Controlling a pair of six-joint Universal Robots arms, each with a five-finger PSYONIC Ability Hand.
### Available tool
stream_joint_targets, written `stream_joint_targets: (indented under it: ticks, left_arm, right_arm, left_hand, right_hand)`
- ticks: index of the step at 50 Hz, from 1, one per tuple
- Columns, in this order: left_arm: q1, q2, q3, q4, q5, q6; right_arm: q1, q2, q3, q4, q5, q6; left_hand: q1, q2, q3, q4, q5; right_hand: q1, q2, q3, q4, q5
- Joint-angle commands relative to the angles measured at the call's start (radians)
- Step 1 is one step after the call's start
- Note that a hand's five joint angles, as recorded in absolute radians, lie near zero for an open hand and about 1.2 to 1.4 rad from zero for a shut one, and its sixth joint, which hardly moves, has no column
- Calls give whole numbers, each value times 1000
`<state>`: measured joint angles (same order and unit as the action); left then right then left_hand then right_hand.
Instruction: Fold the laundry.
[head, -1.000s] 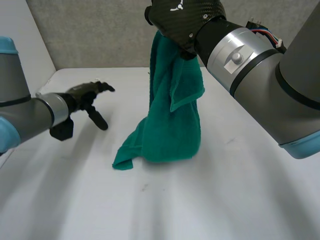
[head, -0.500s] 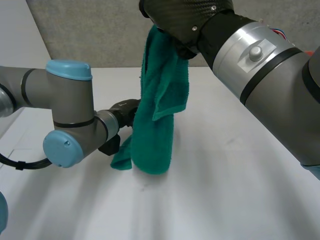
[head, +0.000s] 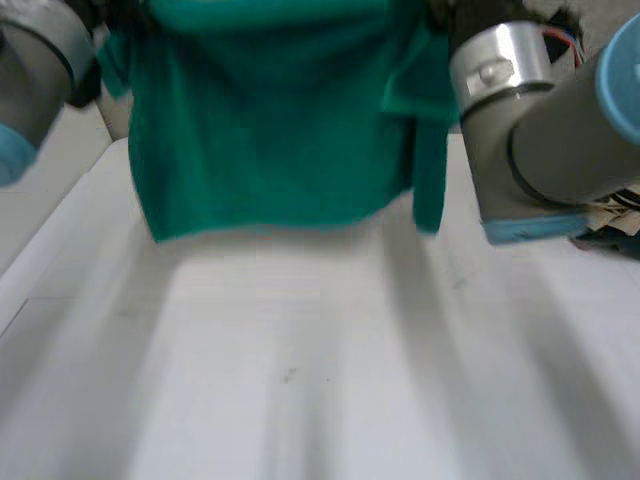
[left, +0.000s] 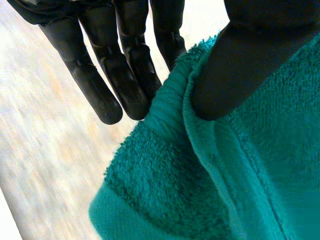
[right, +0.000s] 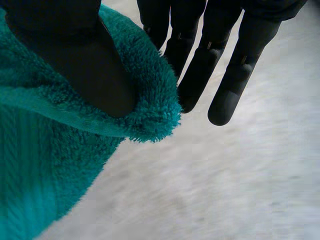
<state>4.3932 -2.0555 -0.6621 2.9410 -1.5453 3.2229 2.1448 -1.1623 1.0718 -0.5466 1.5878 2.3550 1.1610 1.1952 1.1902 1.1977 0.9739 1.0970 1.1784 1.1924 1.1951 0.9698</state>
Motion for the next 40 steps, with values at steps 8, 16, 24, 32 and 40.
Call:
stream_joint_targets:
  ticks: [8, 16, 24, 32, 40]
  left_arm:
    - [46, 161, -345, 197, 4, -2]
    - [69, 97, -677, 234, 137, 129]
    - [71, -90, -735, 198, 137, 333]
    - [75, -49, -743, 150, 123, 361]
    - [104, 96, -835, 159, 123, 341]
  right_arm:
    - [18, -42, 266, -147, -57, -40]
    - [-22, -11, 503, -18, -164, -43]
    - [-43, 167, 562, 22, -250, -203]
    - [-43, 155, 540, 40, -40, -80]
    - [-80, -48, 589, 146, 8, 309]
  left_hand:
    - [235, 201, 206, 199, 248]
    - [235, 201, 206, 199, 248]
    - [-207, -241, -236, -244, -194]
    - [-862, -896, -891, -899, -850]
    - [-974, -1008, -1003, -1011, -961]
  right_hand:
    - [299, 218, 204, 201, 252]
    - [299, 218, 204, 201, 252]
    - [-304, -385, -399, -402, -351]
    - [-922, -1004, -1018, -1021, -970]
    - [-922, -1004, -1018, -1021, -970]
